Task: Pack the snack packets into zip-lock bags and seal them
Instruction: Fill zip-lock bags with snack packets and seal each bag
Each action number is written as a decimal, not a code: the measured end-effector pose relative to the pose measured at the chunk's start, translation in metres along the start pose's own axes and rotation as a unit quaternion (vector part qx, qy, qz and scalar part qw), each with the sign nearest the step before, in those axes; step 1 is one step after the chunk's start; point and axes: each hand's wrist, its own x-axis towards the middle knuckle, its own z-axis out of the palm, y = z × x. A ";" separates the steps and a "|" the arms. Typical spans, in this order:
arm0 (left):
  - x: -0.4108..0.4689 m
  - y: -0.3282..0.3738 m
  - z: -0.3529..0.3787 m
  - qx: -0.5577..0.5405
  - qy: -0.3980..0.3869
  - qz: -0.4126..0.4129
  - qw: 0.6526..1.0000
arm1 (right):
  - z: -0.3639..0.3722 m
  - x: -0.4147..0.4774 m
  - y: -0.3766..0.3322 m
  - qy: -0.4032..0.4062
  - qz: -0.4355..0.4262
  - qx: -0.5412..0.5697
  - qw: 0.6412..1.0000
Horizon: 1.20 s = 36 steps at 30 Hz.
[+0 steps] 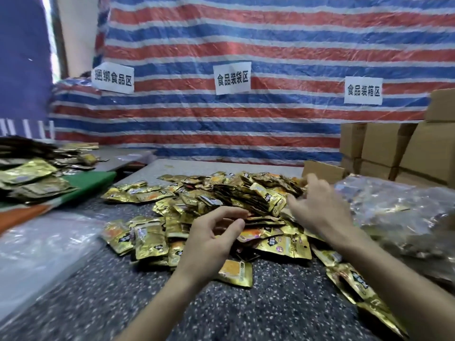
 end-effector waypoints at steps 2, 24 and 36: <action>-0.006 -0.003 -0.009 0.028 0.014 0.003 1.000 | 0.022 -0.021 -0.016 -0.001 -0.054 0.084 0.995; -0.026 -0.086 -0.239 0.638 0.169 -0.322 0.679 | 0.102 -0.077 0.002 -0.027 0.014 0.413 0.910; 0.005 -0.035 -0.206 0.498 0.306 -0.107 0.804 | 0.097 -0.073 -0.001 -0.007 0.049 0.449 0.892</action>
